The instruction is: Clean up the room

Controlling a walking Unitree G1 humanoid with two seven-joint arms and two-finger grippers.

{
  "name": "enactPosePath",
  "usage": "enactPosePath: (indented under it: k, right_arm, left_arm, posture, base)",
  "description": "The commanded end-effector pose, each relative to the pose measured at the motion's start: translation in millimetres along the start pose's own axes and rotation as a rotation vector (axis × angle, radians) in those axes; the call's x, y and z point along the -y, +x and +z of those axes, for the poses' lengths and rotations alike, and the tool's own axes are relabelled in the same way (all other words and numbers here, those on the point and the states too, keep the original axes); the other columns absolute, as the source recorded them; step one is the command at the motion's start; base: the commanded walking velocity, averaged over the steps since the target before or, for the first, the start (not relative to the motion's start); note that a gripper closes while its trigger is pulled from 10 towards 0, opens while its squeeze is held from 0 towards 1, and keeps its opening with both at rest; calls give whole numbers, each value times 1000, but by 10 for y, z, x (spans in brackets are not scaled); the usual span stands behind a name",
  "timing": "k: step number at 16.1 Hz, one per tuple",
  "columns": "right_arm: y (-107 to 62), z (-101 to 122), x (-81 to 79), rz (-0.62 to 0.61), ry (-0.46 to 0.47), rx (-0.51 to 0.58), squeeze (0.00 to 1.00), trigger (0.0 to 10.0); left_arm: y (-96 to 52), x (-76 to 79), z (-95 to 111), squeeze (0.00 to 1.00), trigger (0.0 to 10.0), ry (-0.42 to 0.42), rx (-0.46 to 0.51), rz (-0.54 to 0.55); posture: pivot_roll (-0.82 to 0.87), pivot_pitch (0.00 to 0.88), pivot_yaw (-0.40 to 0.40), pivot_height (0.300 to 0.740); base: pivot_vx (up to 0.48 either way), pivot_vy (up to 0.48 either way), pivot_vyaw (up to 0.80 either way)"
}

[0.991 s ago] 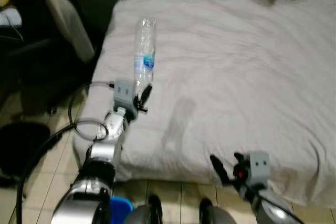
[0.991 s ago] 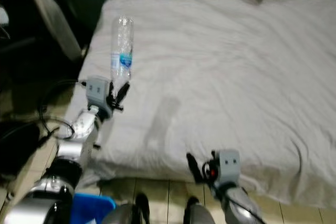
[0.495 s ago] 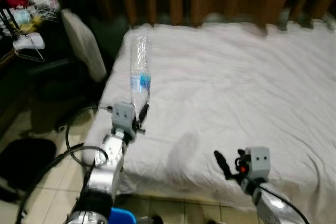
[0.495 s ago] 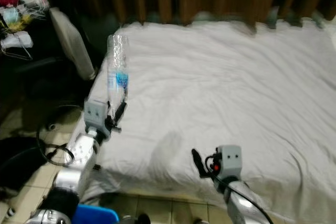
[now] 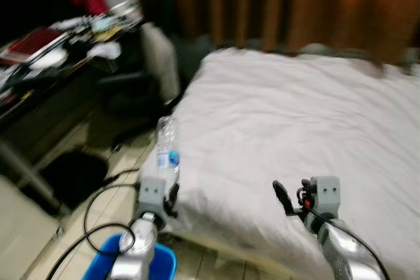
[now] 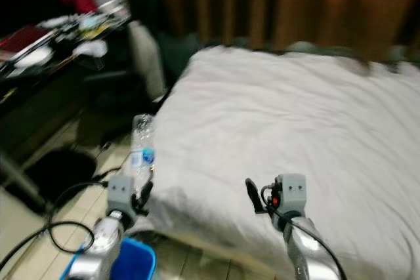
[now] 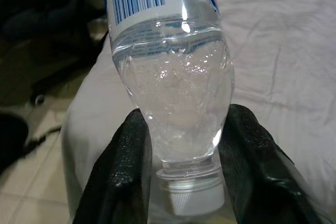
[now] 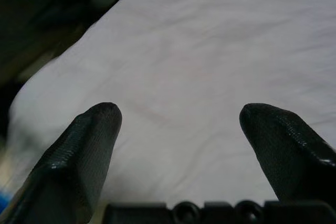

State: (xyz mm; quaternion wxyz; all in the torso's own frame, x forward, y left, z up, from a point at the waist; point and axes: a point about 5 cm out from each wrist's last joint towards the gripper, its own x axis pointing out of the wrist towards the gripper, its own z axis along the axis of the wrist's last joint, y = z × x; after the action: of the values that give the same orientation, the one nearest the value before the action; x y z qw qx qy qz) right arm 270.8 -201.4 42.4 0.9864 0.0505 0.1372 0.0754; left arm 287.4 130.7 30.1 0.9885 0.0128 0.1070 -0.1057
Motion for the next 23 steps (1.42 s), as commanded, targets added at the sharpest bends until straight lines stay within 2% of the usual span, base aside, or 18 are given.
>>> enactPosePath:
  k: [1, 5, 10, 11, 12, 15, 16, 17, 18, 19, 20, 22, 23]
  right_arm:
    - [9, -37, -51, 27, -6, -8, 0, 10000]
    - [6, -76, -44, 41, -14, -12, 0, 10000]
    - [7, -142, -84, 94, -49, -22, 0, 10000]
    - [-4, -164, -111, 129, -78, -37, 0, 10000]
    - [-16, -171, -131, 152, -100, -40, 0, 10000]
    - [-97, -181, -144, 179, -144, -60, 0, 10000]
    - [-152, -180, -149, 196, -154, -64, 0, 10000]
    - [-343, -190, -177, 246, -182, -84, 0, 10000]
    - [-423, -190, -199, 266, -190, -93, 0, 10000]
    - [-593, -179, -255, 315, -206, -105, 0, 10000]
    - [-746, -199, -347, 388, -201, -134, 0, 10000]
    - [-891, -253, -451, 490, -206, -185, 0, 10000]
    - [-938, -257, -491, 517, -177, -209, 0, 10000]
  left_arm:
    - [56, -4, 246, 0, 10000, 33, 93, 9]
    - [32, -6, 198, 0, 10000, 13, 74, 53]
    - [-6, -111, 57, 0, 10000, -15, 1, 151]
    - [-21, -301, -21, 0, 10000, -22, -35, 226]
    - [-1, -386, -36, 0, 10000, -11, -51, 255]
    - [132, -379, -48, 0, 10000, 6, -125, 199]
    - [174, -345, -44, 0, 10000, -32, -146, 166]
    - [257, -217, -62, 0, 10000, -93, -215, 91]
    - [277, -184, -64, 0, 10000, -94, -232, 85]
    - [284, -189, -77, 0, 10000, -69, -256, 112]
    - [281, -215, -99, 0, 10000, -49, -288, 149]
    - [245, -270, -166, 0, 10000, -67, -340, 214]
    - [210, -307, -224, 0, 10000, -98, -380, 266]
  posture:
    - [-53, 0, 50, 740]
    - [-54, 0, 42, 740]
    - [-40, 3, 16, 740]
    - [-39, 33, -4, 740]
    - [-43, 59, -23, 740]
    - [-68, 135, -64, 740]
    - [-96, 181, -85, 740]
    - [-148, 262, -121, 740]
    - [-148, 262, -121, 740]
    - [-220, 342, -151, 740]
    - [-253, 374, -159, 740]
    - [-274, 395, -163, 740]
    - [-279, 401, -164, 740]
  base:
    - [0, 0, 650]
    - [0, 0, 633]
    - [0, 0, 610]
    - [0, 0, 600]
    - [0, 0, 600]
    - [0, 0, 0]
    - [0, 0, 0]
    - [0, 0, 0]
    - [0, 0, 0]
    - [0, 0, 0]
    - [0, 0, 0]
    - [0, 0, 0]
    - [0, 0, 0]
